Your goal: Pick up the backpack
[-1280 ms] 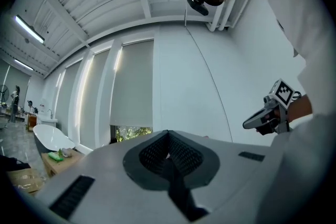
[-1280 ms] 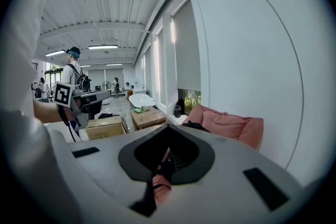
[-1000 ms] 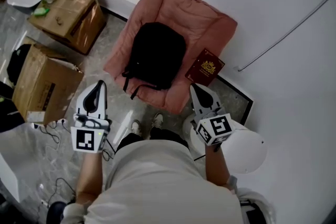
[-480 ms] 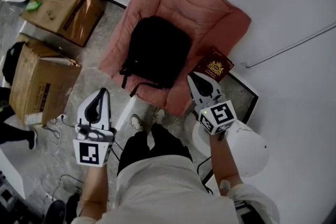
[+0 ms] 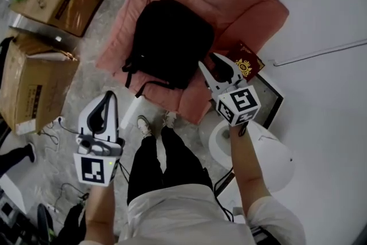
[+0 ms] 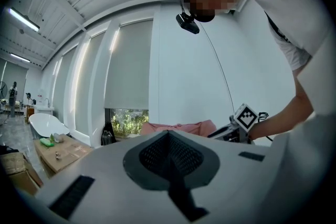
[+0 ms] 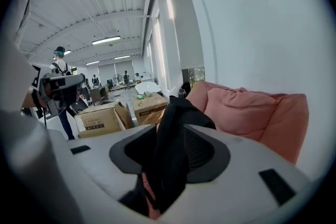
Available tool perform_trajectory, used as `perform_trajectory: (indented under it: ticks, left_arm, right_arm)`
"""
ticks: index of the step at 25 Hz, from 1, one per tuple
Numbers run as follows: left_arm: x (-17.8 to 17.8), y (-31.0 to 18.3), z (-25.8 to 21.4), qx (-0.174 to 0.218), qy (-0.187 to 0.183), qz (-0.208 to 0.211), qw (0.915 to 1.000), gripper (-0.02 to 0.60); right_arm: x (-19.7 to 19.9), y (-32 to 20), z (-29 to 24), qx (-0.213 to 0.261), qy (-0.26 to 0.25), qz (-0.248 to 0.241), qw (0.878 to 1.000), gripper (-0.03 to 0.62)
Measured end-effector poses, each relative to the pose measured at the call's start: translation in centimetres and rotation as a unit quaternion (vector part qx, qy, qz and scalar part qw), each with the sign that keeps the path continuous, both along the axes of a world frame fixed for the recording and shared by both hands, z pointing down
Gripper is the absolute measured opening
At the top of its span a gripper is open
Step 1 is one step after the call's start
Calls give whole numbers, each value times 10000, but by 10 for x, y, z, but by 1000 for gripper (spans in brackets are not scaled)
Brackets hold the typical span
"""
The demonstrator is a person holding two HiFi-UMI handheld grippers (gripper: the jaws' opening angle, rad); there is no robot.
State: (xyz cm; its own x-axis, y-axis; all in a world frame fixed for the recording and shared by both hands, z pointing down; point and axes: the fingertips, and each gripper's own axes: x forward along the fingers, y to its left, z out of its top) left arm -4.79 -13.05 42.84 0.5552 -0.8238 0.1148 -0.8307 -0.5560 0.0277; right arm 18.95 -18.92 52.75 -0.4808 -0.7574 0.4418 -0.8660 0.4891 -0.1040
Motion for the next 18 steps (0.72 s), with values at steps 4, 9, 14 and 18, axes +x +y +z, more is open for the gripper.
perform_trajectory:
  ticks: [4, 9, 14, 18]
  left_arm:
    - [8, 0, 21, -129, -22, 30, 9999, 11]
    - [13, -4, 40, -230, -88, 40, 9997, 11]
    - [13, -8, 51, -325, -165, 6, 9993, 11]
    - [11, -6, 60, -431, -191, -41, 9989, 11]
  right_arm:
    - [5, -25, 17, 64, 2, -6, 10000, 198]
    - [9, -47, 44, -60, -279, 78, 9996, 227]
    - [9, -62, 70, -591, -1133, 245, 9915, 268]
    - [5, -72, 73, -667, -1381, 158, 9880, 288]
